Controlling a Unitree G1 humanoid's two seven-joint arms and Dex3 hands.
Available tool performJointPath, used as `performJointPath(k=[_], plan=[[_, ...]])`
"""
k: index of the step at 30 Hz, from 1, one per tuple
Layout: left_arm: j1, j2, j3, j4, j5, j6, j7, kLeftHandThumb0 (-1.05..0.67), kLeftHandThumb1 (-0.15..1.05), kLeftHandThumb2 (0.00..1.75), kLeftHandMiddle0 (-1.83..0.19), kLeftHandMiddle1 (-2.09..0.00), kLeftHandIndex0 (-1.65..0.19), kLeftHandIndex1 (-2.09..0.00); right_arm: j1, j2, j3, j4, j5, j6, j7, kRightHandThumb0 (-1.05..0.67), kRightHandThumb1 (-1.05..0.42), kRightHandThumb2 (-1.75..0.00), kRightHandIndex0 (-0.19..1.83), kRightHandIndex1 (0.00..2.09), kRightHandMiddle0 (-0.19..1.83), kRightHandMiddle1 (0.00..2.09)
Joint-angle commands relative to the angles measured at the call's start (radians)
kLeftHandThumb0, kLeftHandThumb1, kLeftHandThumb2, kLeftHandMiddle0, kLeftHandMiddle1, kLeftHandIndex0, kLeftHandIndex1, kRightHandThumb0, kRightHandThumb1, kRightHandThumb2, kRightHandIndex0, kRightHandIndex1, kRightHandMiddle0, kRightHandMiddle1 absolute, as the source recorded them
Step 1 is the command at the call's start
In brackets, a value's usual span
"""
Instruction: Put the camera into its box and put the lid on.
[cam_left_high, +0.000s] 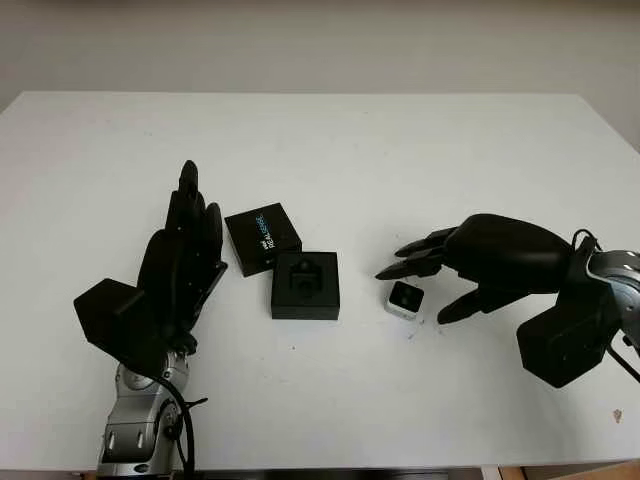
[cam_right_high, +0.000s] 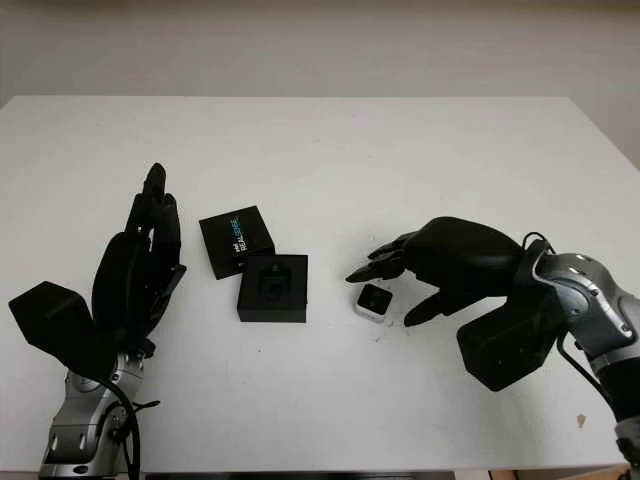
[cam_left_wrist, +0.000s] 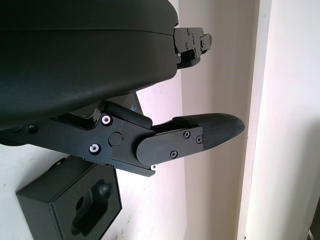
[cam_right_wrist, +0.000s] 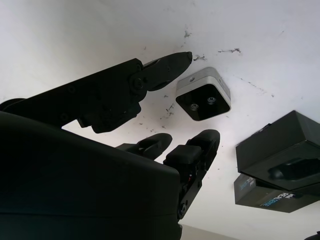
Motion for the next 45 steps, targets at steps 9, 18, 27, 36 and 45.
performJointPath(k=[9, 18, 27, 36, 45], plan=[[-0.001, 0.007, -0.002, -0.013, 0.012, -0.004, 0.001, -0.66, 1.05, 0.6, 0.06, -0.05, 0.08, -0.05, -0.011, 0.019, 0.013, 0.014, 0.002, -0.003, -0.022, -0.32, -0.85, -0.05, 0.54, 0.14, 0.55, 0.19], [0.003, 0.003, 0.0, -0.015, 0.009, 0.005, 0.001, -0.65, 1.05, 0.59, 0.07, -0.05, 0.08, -0.05, -0.022, 0.039, 0.015, 0.059, 0.006, -0.012, -0.052, -0.31, -0.87, -0.06, 0.53, 0.29, 0.26, 0.83], [0.011, 0.001, 0.002, -0.02, 0.021, 0.004, 0.008, -0.65, 1.05, 0.6, 0.06, -0.06, 0.08, -0.06, -0.041, 0.051, 0.025, 0.105, -0.018, -0.033, -0.083, -0.31, -0.89, -0.05, 0.48, 0.53, 0.28, 0.95], [0.021, 0.005, 0.0, -0.023, 0.022, 0.001, 0.0, -0.64, 1.05, 0.61, 0.07, -0.05, 0.08, -0.05, -0.063, 0.052, 0.047, 0.156, -0.062, -0.06, -0.134, -0.29, -0.88, -0.05, 0.41, 0.72, 0.3, 0.95], [0.023, 0.004, 0.003, -0.025, 0.022, 0.006, 0.003, -0.65, 1.05, 0.6, 0.06, -0.06, 0.08, -0.06, -0.083, 0.069, 0.069, 0.215, -0.084, -0.097, -0.182, -0.3, -0.87, -0.05, 0.39, 0.87, 0.34, 0.99]])
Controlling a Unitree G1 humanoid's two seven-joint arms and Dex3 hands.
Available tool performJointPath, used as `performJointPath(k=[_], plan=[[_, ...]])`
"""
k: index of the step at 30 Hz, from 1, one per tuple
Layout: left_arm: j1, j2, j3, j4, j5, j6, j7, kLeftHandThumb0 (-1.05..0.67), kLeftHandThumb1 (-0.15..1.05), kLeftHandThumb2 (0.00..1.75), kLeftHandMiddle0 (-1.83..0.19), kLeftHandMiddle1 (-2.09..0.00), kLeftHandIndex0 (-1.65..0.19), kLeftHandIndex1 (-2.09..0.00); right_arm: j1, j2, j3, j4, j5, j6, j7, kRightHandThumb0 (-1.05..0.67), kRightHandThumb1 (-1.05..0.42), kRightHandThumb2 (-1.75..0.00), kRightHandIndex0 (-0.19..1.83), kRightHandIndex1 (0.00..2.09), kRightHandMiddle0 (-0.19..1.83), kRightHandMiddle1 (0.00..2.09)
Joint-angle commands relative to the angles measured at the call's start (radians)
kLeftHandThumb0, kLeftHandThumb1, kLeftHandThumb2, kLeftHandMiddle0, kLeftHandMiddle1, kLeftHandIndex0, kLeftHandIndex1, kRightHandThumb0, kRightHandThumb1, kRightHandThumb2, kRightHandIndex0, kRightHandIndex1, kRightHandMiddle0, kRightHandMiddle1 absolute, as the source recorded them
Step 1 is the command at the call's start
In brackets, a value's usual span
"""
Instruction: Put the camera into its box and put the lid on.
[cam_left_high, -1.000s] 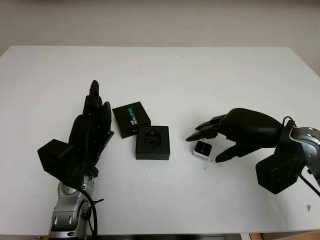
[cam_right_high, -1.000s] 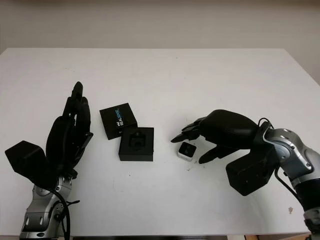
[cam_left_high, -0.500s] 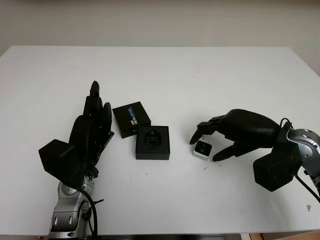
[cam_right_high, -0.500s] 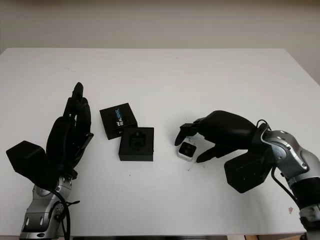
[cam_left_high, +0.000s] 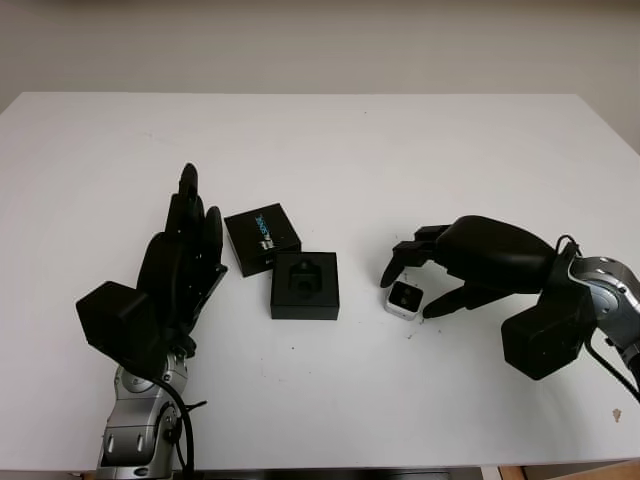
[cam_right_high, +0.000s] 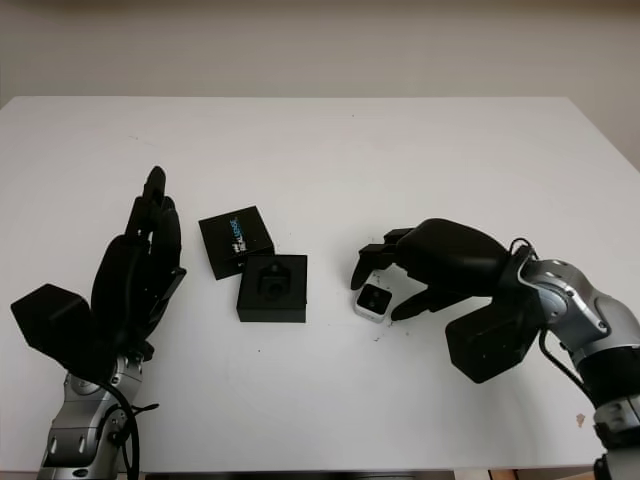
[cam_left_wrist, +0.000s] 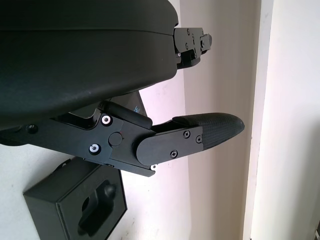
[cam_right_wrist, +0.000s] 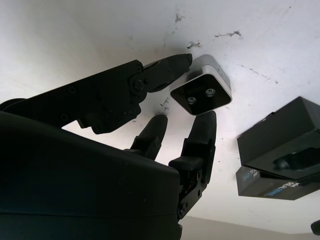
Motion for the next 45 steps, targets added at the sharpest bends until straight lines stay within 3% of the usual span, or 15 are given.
performJointPath(k=[1, 16, 24, 31, 34, 40, 45], plan=[[0.01, 0.002, 0.004, -0.017, 0.001, 0.003, 0.001, -0.65, 1.05, 0.6, 0.06, -0.06, 0.08, -0.06, -0.01, 0.005, 0.012, 0.012, -0.011, -0.01, -0.01, -0.3, -0.87, -0.06, 0.38, 0.88, 0.34, 0.99], [0.011, -0.002, 0.001, -0.019, 0.008, 0.004, 0.01, -0.65, 1.05, 0.59, 0.05, -0.06, 0.07, -0.06, -0.013, 0.017, 0.04, 0.037, -0.038, -0.029, -0.05, -0.32, -0.88, -0.06, 0.41, 1.04, 0.42, 1.07], [0.015, 0.0, -0.002, -0.025, 0.011, 0.006, 0.012, -0.65, 1.05, 0.61, 0.06, -0.05, 0.08, -0.05, -0.026, 0.009, 0.045, 0.057, -0.064, -0.041, -0.071, -0.31, -0.93, -0.06, 0.46, 1.25, 0.51, 1.26], [0.019, -0.007, -0.001, -0.03, 0.004, 0.011, 0.012, -0.65, 1.05, 0.61, 0.06, -0.05, 0.08, -0.05, -0.021, 0.02, 0.035, 0.076, -0.045, 0.023, -0.059, -0.28, -0.93, -0.05, 0.49, 1.2, 0.56, 1.24], [0.02, -0.009, -0.002, -0.033, 0.004, 0.015, 0.015, -0.66, 1.05, 0.6, 0.05, -0.06, 0.07, -0.06, -0.012, 0.03, 0.03, 0.075, -0.016, 0.07, -0.037, -0.31, -0.93, -0.05, 0.42, 1.07, 0.52, 1.25], [0.021, -0.009, -0.003, -0.031, 0.006, 0.015, 0.011, -0.66, 1.05, 0.63, 0.07, -0.05, 0.09, -0.05, 0.033, 0.101, -0.031, 0.017, 0.208, 0.36, 0.153, -0.35, -1.02, -0.06, 0.31, 0.36, 0.29, 1.5], [0.025, -0.014, -0.003, -0.033, 0.008, 0.017, 0.016, -0.65, 1.05, 0.63, 0.06, -0.05, 0.08, -0.05, 0.056, 0.121, -0.06, -0.059, 0.287, 0.513, 0.235, -0.37, -1.03, -0.06, 0.26, 0.19, 0.24, 1.56]])
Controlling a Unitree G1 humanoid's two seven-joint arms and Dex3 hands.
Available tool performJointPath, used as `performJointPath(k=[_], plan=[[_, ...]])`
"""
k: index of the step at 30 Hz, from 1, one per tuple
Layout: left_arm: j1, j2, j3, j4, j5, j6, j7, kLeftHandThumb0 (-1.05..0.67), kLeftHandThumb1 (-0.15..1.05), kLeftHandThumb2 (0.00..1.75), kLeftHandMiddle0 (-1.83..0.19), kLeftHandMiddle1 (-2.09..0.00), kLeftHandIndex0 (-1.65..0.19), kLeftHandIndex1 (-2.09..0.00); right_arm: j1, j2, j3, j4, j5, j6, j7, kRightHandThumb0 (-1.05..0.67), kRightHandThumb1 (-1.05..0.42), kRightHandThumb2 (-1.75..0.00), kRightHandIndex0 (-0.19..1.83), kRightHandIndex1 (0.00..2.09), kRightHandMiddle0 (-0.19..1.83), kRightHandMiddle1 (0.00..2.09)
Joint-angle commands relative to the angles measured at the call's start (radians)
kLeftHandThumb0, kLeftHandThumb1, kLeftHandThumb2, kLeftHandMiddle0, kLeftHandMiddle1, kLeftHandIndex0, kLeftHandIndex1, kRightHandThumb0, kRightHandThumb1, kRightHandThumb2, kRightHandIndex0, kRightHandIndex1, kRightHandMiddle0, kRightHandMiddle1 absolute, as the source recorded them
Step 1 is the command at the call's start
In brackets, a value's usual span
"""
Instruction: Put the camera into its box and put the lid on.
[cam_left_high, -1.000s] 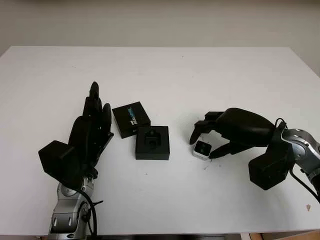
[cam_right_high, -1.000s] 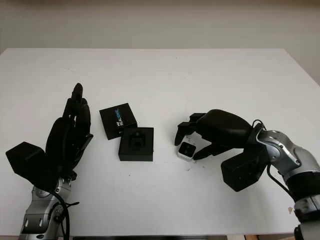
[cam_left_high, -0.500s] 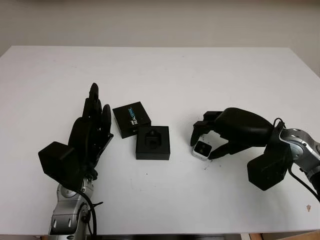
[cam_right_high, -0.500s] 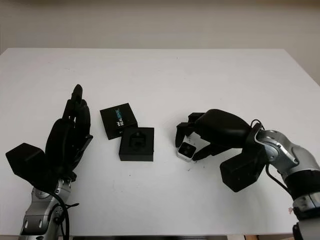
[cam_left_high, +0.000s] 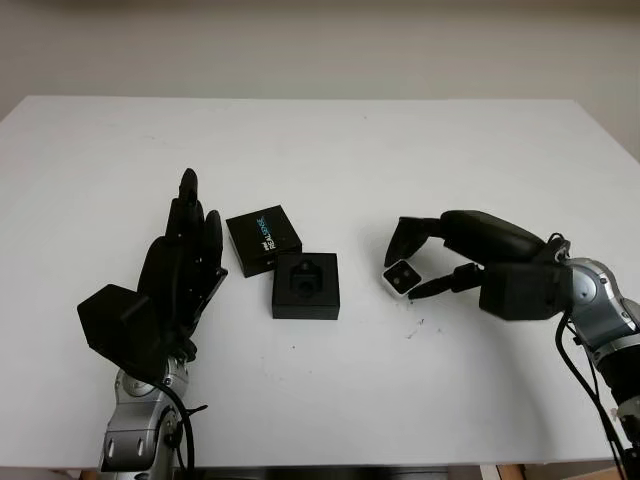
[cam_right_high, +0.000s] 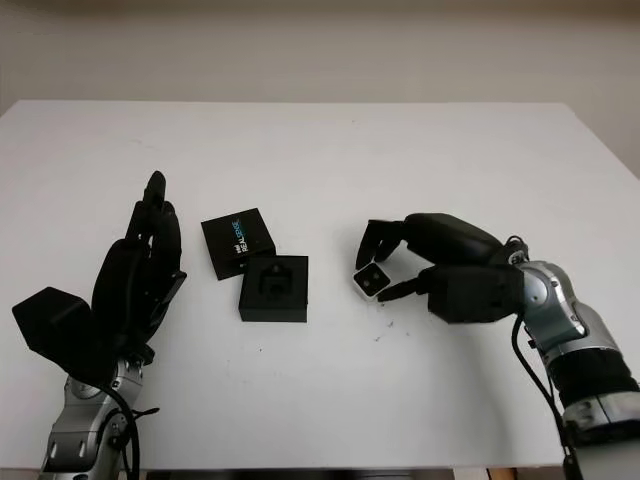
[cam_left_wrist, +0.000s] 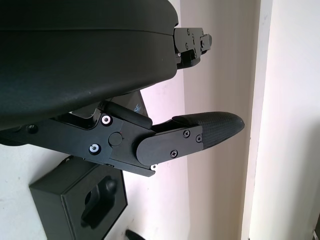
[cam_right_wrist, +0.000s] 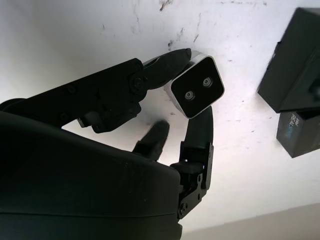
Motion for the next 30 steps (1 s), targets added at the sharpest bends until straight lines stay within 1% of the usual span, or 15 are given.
performJointPath(k=[1, 8, 12, 16, 20, 22, 26, 28, 30], plan=[[0.003, -0.003, -0.001, -0.016, 0.001, 0.002, 0.004, -0.66, 1.05, 0.63, 0.06, -0.06, 0.08, -0.06, 0.03, 0.016, 0.0, -0.023, 0.012, 0.049, 0.022, -0.38, -1.03, -0.06, 0.24, 0.16, 0.24, 1.57], [0.001, -0.006, -0.001, -0.013, 0.0, 0.004, 0.007, -0.66, 1.05, 0.63, 0.05, -0.06, 0.08, -0.05, 0.047, 0.032, -0.028, -0.116, 0.075, 0.184, 0.076, -0.41, -1.02, -0.05, 0.18, 0.09, 0.26, 1.61], [0.001, -0.001, 0.0, -0.014, -0.002, 0.007, 0.002, -0.66, 1.05, 0.63, 0.06, -0.05, 0.08, -0.05, 0.054, 0.045, -0.048, -0.151, 0.115, 0.231, 0.095, -0.4, -1.03, -0.06, 0.16, 0.08, 0.24, 1.64], [-0.004, -0.002, 0.002, -0.006, -0.005, -0.001, -0.002, -0.65, 1.05, 0.62, 0.06, -0.05, 0.08, -0.05, 0.078, 0.081, -0.096, -0.246, 0.2, 0.345, 0.096, -0.41, -1.04, -0.06, 0.16, 0.07, 0.21, 1.71], [-0.01, -0.003, 0.0, 0.0, -0.009, -0.005, -0.008, -0.64, 1.05, 0.63, 0.07, -0.05, 0.09, -0.05, 0.118, 0.168, -0.164, -0.358, 0.316, 0.447, 0.042, -0.38, -1.03, -0.06, 0.17, 0.07, 0.19, 1.71], [-0.013, -0.006, -0.001, 0.001, -0.012, -0.003, -0.008, -0.65, 1.05, 0.63, 0.07, -0.05, 0.1, -0.05, 0.139, 0.212, -0.18, -0.427, 0.348, 0.495, -0.001, -0.38, -1.04, -0.06, 0.15, 0.06, 0.16, 1.7], [-0.012, -0.009, -0.002, -0.001, -0.006, -0.005, 0.002, -0.65, 1.05, 0.63, 0.07, -0.05, 0.08, -0.05, 0.169, 0.282, -0.189, -0.541, 0.377, 0.58, -0.075, -0.35, -1.05, -0.08, 0.11, 0.04, 0.13, 1.71], [-0.011, -0.007, -0.001, -0.002, -0.003, -0.005, 0.004, -0.65, 1.05, 0.62, 0.06, -0.06, 0.08, -0.06, 0.186, 0.329, -0.179, -0.587, 0.379, 0.59, -0.118, -0.36, -1.05, -0.1, 0.1, 0.03, 0.12, 1.74], [-0.009, -0.004, -0.002, -0.006, -0.001, 0.001, 0.004, -0.65, 1.05, 0.62, 0.06, -0.05, 0.08, -0.05, 0.195, 0.357, -0.172, -0.61, 0.377, 0.592, -0.143, -0.37, -1.05, -0.12, 0.08, 0.03, 0.11, 1.78]])
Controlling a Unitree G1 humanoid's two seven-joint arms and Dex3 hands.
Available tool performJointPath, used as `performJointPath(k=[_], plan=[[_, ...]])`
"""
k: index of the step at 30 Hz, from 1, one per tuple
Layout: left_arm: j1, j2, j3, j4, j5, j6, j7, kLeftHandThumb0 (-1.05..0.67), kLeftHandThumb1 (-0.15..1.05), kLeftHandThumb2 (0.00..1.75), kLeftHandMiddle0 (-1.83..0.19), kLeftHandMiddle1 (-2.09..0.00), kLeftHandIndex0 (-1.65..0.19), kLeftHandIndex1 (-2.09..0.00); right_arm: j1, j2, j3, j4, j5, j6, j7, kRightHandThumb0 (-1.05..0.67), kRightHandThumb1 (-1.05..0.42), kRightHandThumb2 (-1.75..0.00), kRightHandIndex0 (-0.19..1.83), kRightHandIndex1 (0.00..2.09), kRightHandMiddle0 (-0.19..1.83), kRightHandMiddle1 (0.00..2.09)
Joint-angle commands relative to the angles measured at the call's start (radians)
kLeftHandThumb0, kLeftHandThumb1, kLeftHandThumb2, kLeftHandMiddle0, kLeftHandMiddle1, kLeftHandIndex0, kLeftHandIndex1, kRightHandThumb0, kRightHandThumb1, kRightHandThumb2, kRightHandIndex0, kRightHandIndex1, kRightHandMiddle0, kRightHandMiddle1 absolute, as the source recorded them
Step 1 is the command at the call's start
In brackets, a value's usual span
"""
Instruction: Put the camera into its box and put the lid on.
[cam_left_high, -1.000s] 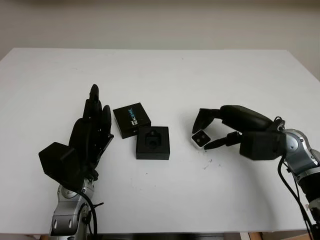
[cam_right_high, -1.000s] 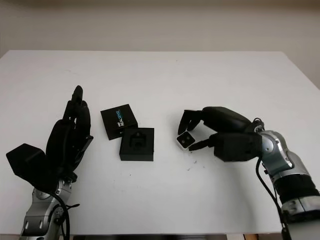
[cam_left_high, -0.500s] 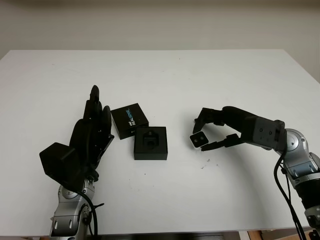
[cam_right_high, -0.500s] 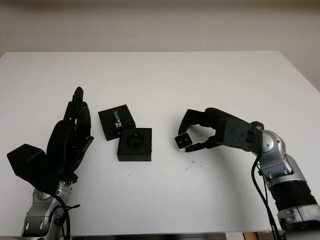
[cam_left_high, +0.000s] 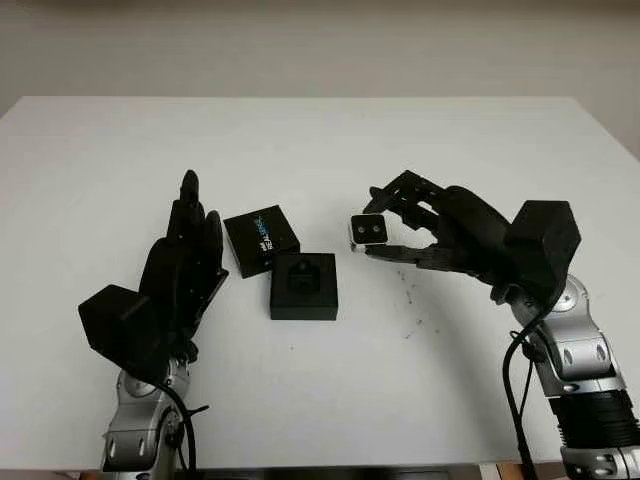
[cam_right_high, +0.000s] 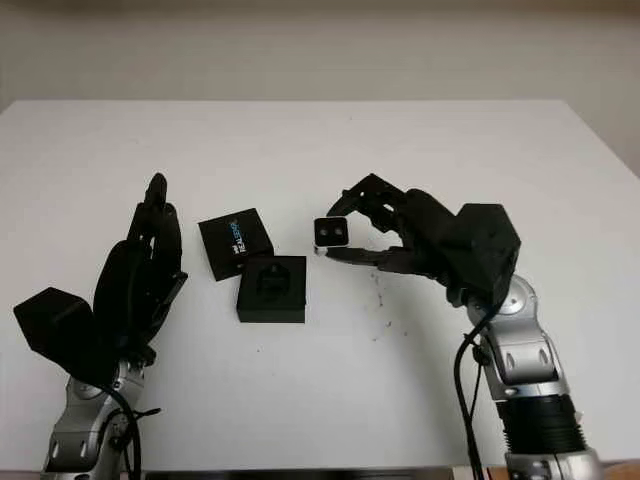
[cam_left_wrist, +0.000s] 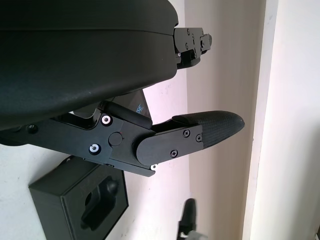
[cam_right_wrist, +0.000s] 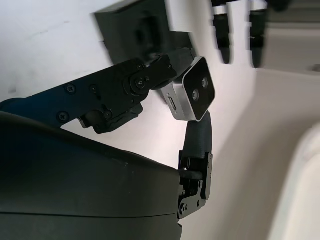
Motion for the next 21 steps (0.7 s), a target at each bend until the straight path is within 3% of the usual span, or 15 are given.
performJointPath(k=[1, 7, 11, 21], plan=[[-0.005, 0.001, -0.002, -0.011, 0.005, -0.002, 0.002, -0.65, 1.05, 0.63, 0.07, -0.05, 0.09, -0.05, 0.011, 0.029, 0.0, -0.035, 0.006, 0.008, -0.024, -0.37, -1.05, -0.12, 0.08, 0.03, 0.11, 1.79], [-0.002, -0.013, -0.006, -0.011, 0.004, -0.008, 0.011, -0.65, 1.05, 0.62, 0.06, -0.06, 0.08, -0.05, 0.037, 0.119, 0.037, -0.046, 0.005, 0.001, -0.073, -0.37, -1.05, -0.15, 0.05, 0.02, 0.07, 1.86], [0.002, -0.017, -0.008, -0.011, 0.005, -0.012, 0.011, -0.65, 1.05, 0.62, 0.07, -0.05, 0.09, -0.05, 0.081, 0.219, 0.076, -0.023, -0.015, -0.015, -0.152, -0.42, -1.05, -0.14, 0.06, 0.04, 0.07, 1.86], [0.019, -0.023, -0.015, -0.036, 0.018, 0.003, 0.029, -0.66, 1.05, 0.61, 0.07, -0.05, 0.09, -0.05, 0.112, 0.286, 0.118, 0.019, -0.05, 0.013, -0.197, -0.43, -1.05, -0.15, 0.06, 0.04, 0.03, 1.88]])
